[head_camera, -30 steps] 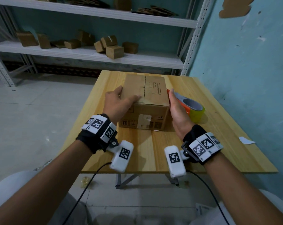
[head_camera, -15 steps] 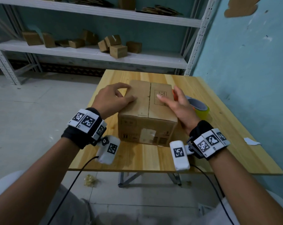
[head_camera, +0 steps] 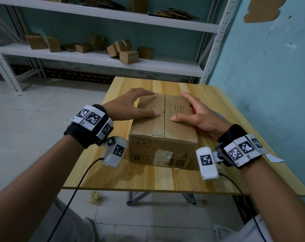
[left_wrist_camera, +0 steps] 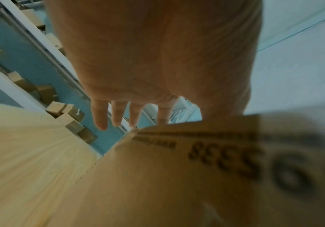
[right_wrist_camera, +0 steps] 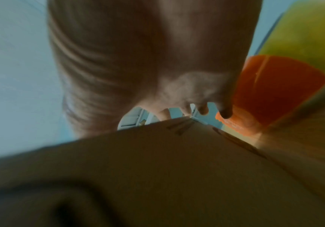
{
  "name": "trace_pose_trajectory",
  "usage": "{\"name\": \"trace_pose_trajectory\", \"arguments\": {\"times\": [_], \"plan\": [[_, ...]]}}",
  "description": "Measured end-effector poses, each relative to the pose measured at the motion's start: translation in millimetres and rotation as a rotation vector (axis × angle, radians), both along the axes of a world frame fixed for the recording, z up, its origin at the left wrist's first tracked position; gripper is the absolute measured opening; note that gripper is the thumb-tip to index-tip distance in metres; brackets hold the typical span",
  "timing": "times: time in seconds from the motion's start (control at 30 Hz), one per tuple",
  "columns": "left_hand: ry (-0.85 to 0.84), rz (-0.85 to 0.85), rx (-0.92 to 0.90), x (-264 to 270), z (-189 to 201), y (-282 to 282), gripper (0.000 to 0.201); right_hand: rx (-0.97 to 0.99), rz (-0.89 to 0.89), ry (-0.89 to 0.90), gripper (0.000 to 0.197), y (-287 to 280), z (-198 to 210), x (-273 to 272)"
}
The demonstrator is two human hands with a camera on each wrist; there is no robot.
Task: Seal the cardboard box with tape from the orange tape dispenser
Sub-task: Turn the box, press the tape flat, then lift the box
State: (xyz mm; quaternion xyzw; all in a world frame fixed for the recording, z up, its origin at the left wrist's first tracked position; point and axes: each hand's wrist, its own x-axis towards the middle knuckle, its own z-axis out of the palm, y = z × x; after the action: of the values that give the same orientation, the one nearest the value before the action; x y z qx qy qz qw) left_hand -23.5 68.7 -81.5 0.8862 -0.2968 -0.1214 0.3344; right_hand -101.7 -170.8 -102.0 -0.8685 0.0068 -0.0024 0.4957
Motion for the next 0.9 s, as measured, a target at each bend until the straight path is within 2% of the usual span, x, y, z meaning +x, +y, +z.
{"name": "trace_pose_trajectory", "arguments": {"times": [0.1, 0.27, 0.37, 0.57, 0.67, 0.8, 0.9], "plan": [[-0.012, -0.044, 0.113, 6.0, 8.3, -2.4, 0.084, -0.129, 0.059, 0.042, 0.114, -4.6, 11.6, 4.3], [-0.043, -0.069, 0.248, 15.2, 19.7, -17.8, 0.083, -0.432, 0.110, 0.092, 0.129, -5.7, 26.3, 20.4], [-0.072, -0.045, 0.304, 18.2, 21.1, -24.3, 0.087, -0.541, 0.119, 0.098, 0.125, -1.8, 32.6, 26.7], [-0.103, -0.027, 0.350, 24.3, 21.6, -28.9, 0.088, -0.556, 0.107, 0.032, 0.112, 1.1, 33.1, 29.1], [-0.069, -0.027, 0.298, 25.9, 19.8, -30.9, 0.079, -0.528, 0.097, -0.011, 0.102, -1.6, 30.9, 31.2], [-0.023, -0.045, 0.203, 27.5, 17.4, -31.9, 0.066, -0.466, 0.083, -0.083, 0.072, -3.8, 26.1, 31.1], [0.021, -0.071, 0.139, 28.9, 15.5, -32.2, 0.059, -0.452, 0.092, -0.100, 0.064, -3.6, 25.2, 31.2]]}}
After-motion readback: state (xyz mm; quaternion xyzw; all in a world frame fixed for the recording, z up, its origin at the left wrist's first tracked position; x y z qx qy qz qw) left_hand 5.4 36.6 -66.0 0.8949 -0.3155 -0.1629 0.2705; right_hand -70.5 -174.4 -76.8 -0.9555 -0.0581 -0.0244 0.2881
